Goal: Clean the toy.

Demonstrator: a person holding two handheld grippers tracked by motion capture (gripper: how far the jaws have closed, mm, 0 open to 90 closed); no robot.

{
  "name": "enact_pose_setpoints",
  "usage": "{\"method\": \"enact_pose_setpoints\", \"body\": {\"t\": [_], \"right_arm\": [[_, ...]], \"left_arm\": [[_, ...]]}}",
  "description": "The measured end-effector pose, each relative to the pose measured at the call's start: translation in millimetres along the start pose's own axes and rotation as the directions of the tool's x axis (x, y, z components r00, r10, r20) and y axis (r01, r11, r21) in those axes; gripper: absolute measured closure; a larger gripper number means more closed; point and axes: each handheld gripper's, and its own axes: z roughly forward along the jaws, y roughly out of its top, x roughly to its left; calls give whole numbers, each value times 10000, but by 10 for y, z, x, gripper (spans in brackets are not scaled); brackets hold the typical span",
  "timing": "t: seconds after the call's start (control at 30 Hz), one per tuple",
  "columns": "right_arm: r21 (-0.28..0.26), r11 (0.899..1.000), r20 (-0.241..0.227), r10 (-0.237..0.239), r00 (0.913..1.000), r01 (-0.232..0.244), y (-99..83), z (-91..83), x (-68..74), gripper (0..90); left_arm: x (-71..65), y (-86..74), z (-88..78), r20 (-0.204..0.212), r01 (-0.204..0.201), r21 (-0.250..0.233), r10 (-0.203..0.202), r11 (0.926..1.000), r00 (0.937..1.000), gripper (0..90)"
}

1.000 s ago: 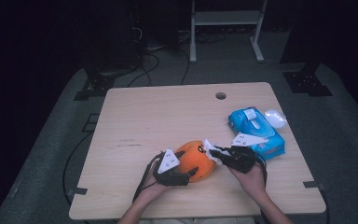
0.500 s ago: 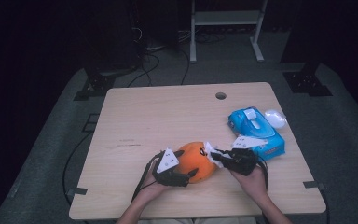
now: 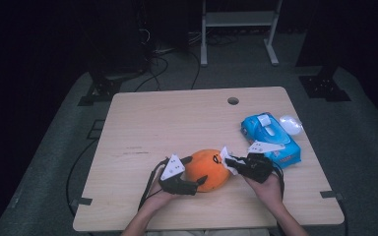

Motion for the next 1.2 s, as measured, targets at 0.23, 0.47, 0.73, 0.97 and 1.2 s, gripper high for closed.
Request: {"method": "enact_pose_setpoints", "body": {"t": [0.23, 0.47, 0.73, 0.97, 1.2], "right_arm": [[-124, 9940, -254, -1094, 9937, 1091, 111, -8, 288, 805], [-16, 9987, 64, -501, 9987, 501, 38, -9, 60, 804], [-57, 9844, -29, -1756, 9844, 1756, 144, 60, 365, 805], [-16, 9913, 535, -1312, 9899, 1315, 92, 6, 177, 804], [7, 9766, 528, -2147, 9752, 2150, 152, 52, 368, 803]], "left_arm": [[-116, -11, 58, -7, -816, 456, 817, 9956, 9967, 176], [-22, 43, -25, -109, -657, 344, 661, 9972, 9978, 164], [-96, 25, 32, 183, -1256, 600, 1247, 9903, 9920, 194], [6, 35, 26, -287, -570, 803, 595, 9951, 9978, 116], [-55, 60, 2, -102, -1080, 746, 1091, 9913, 9940, 191]]}}
